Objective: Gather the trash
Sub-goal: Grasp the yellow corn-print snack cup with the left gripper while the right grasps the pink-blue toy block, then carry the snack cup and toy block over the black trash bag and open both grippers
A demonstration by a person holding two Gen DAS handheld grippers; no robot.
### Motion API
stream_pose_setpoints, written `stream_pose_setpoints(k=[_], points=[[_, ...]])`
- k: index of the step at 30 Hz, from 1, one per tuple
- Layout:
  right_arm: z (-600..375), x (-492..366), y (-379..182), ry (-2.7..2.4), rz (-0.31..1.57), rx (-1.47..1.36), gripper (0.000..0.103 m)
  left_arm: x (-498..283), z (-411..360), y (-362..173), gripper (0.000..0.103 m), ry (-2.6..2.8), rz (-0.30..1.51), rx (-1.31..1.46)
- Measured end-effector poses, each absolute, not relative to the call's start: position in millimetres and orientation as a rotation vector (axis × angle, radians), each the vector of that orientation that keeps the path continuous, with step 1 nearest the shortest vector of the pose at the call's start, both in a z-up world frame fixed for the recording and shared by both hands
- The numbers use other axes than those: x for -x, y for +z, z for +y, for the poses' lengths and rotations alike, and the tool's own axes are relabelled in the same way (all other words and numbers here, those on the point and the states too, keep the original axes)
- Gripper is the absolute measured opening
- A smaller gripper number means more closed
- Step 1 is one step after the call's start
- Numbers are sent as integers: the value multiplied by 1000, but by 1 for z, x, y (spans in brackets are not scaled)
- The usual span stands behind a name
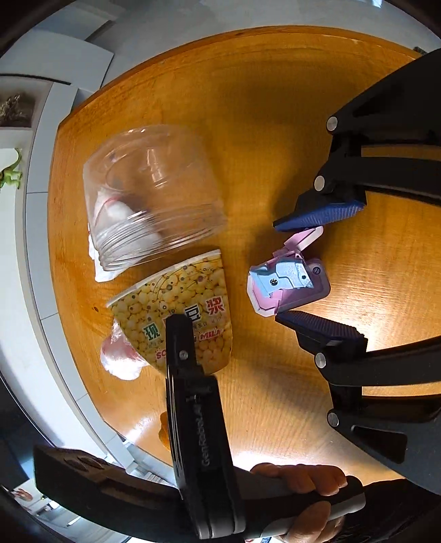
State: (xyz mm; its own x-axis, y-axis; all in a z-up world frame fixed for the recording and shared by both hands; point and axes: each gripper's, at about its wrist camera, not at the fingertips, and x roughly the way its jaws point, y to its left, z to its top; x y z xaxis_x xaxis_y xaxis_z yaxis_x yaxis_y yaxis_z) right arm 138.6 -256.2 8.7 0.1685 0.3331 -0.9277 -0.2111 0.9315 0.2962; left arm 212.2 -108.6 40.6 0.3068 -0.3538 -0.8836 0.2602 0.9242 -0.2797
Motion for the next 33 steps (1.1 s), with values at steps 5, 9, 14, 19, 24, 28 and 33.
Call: stream_pose_setpoints(k=[5,9,14,19,24,28,33], points=[[-265,-114,27,382,1324,-144,50,-186,-104,48,47,-404,1188,64],[-277,-94,42,383,1306,-193,50,-159,-102,56,47,-414,1176,49],[-295,-64,57,365,1279,-226,50,-128,-105,74,47,-439,1153,38],[-326,-32,74,316,1254,-265,50,-100,-129,90,47,-469,1120,-8],[-363,2,91,268,1219,-304,50,-65,-164,104,47,-504,1089,-72],[-400,35,100,208,1194,-339,50,-38,-211,110,47,-564,1066,-137],[-451,85,107,110,1176,-388,50,-1,-263,112,47,-646,1048,-208]])
